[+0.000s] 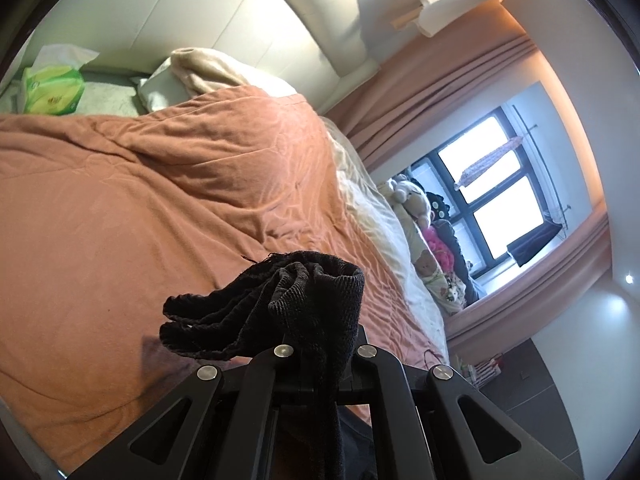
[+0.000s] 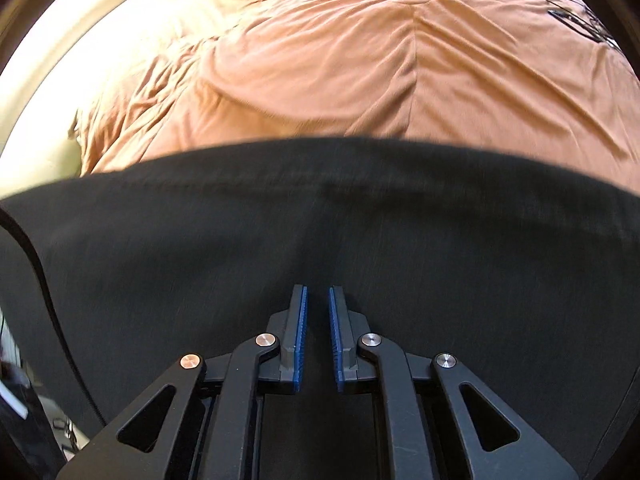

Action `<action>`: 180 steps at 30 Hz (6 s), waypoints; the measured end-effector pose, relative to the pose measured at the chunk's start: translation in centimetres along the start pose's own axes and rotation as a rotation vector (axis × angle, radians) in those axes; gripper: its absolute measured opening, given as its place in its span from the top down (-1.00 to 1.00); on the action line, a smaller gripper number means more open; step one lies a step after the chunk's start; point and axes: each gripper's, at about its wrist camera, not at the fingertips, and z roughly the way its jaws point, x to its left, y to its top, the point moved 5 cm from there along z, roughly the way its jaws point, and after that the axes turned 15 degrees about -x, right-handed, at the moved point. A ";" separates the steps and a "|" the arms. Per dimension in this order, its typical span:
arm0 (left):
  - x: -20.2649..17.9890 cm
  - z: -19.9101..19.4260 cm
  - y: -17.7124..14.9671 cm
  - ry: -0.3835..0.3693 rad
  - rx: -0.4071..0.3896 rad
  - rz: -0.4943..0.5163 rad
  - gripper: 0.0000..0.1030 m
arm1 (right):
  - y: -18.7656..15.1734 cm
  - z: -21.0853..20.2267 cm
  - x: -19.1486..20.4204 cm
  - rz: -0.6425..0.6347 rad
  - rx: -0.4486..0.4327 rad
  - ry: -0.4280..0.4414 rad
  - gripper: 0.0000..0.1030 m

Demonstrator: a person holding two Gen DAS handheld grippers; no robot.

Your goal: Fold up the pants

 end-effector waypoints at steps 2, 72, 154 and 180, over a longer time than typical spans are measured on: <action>-1.4 -0.4 0.0 -0.015 -0.002 0.016 0.94 | -1.1 -0.8 0.3 0.000 0.002 0.014 0.84; -48.9 0.9 -37.8 -0.509 0.514 0.422 0.93 | -18.8 -44.7 -28.0 0.437 -0.569 -0.104 -0.21; -8.1 -0.9 -42.9 0.069 0.878 0.449 -0.28 | -14.4 -42.7 -30.2 0.126 -0.449 -0.342 0.80; -8.4 -2.0 -43.2 0.035 0.849 0.491 0.11 | -13.7 -43.1 -24.7 -0.129 -0.421 -0.340 -0.07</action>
